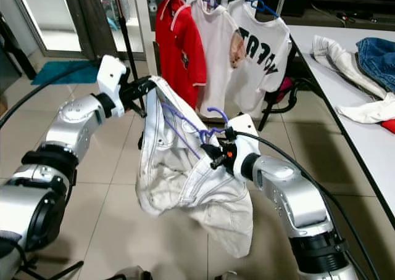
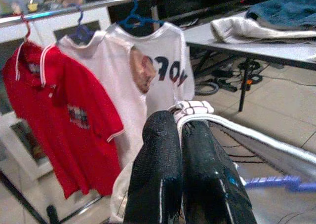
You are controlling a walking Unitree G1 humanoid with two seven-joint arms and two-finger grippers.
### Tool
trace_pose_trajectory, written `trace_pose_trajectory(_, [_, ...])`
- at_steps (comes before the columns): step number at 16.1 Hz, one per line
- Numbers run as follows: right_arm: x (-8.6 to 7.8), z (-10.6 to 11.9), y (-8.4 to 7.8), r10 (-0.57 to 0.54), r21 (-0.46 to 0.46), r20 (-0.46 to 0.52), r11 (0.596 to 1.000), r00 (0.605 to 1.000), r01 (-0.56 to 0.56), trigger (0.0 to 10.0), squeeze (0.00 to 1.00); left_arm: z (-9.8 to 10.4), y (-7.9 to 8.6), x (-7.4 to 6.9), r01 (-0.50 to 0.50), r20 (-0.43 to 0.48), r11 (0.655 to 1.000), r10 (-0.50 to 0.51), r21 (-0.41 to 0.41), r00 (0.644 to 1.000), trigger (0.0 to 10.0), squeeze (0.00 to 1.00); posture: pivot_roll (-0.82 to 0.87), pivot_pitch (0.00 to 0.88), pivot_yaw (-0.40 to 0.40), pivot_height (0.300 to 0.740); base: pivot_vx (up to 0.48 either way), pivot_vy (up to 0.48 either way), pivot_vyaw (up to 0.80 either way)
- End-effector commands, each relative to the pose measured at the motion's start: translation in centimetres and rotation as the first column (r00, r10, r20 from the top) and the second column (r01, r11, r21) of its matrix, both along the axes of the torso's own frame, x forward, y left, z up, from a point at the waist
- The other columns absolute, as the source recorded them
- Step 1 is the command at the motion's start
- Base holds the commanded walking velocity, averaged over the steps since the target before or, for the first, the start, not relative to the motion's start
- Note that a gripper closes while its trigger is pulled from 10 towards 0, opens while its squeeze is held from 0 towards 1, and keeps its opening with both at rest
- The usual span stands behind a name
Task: Hang hanger
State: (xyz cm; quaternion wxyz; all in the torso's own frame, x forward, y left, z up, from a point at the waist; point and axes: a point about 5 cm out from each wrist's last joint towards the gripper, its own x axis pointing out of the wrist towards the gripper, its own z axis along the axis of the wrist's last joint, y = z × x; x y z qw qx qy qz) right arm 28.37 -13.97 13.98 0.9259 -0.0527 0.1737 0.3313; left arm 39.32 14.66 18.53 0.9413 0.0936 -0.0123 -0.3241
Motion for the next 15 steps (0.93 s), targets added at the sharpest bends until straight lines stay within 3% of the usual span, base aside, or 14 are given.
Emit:
trace_pose_trajectory(1, [0.3, 0.5, -0.5, -0.028, -0.002, 0.04, 1.0, 0.999, 0.028, 0.0, 0.0, 1.3, 0.3, 0.5, -0.026, 0.03, 0.999, 0.026, 0.02, 0.999, 0.0, 0.0, -0.05, 0.0, 0.03, 0.74, 0.0, 0.0, 0.0])
trace_pose_trajectory(4, [0.0, 1.3, -0.2, 0.034, -0.002, 0.102, 0.999, 0.994, -0.034, 0.0, 0.0, 0.4, -0.1, 0.7, -0.065, -0.036, 0.998, 0.065, 0.01, 0.997, 0.0, 0.0, -0.06, 0.0, 0.034, 0.74, 0.0, 0.0, 0.0])
trace_pose_trajectory(8, [-1.0, 1.5, 0.2, 0.154, -0.006, 0.134, 0.988, 0.979, -0.154, 0.0, 0.0, 0.6, 0.5, 1.4, -0.205, -0.149, 0.971, 0.186, -0.125, 0.971, 0.0, 0.0, -0.06, 0.0, 0.029, 0.74, 0.0, 0.0, 0.0])
trace_pose_trajectory(11, [-1.5, 0.3, -0.9, 0.196, -0.101, 0.071, 0.977, 0.978, -0.188, 0.0, 0.0, 1.5, 0.6, 1.8, -0.215, -0.152, 0.968, 0.195, -0.128, 0.969, 0.0, 0.0, -0.06, 0.0, 0.038, 0.74, 0.0, 0.0, 0.0])
trace_pose_trajectory(15, [-1.5, -2.0, -2.4, 0.093, -0.208, -0.047, 0.973, 0.995, -0.101, 0.0, 0.0, 3.1, 0.3, 2.0, -0.17, -0.114, 0.974, 0.153, -0.153, 0.982, 0.0, 0.0, -0.06, 0.0, 0.041, 0.74, 0.0, 0.0, 0.0])
